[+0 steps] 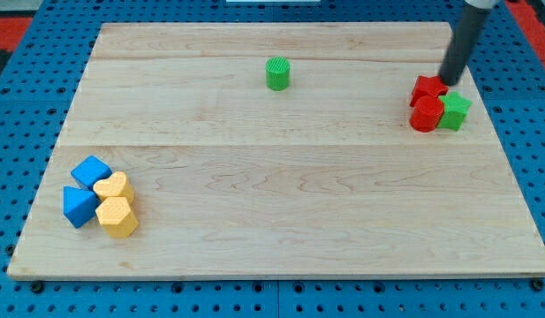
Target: Push the green circle to the center of the board
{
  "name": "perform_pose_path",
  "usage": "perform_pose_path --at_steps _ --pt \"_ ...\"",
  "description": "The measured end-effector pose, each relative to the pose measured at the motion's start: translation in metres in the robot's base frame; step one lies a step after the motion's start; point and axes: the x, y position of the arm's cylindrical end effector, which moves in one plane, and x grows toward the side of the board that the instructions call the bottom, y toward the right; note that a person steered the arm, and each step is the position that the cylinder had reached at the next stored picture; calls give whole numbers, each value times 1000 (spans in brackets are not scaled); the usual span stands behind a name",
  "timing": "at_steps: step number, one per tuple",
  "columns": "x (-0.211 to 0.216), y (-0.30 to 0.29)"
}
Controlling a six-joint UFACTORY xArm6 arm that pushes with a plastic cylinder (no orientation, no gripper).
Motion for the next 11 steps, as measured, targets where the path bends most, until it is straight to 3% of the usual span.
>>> perform_pose_path --at_steps 1,2,3,4,5,6,7,8,9,10,11 --pt "36 -3" --pt "46 -29" --pt "17 12" --pt "-24 -34" --pt "14 -58" --pt "-13 -81" --pt "-77 -136" --pt "-81 -234" --pt "-49 -270" --pt "-8 -208" --pt "-28 -286"
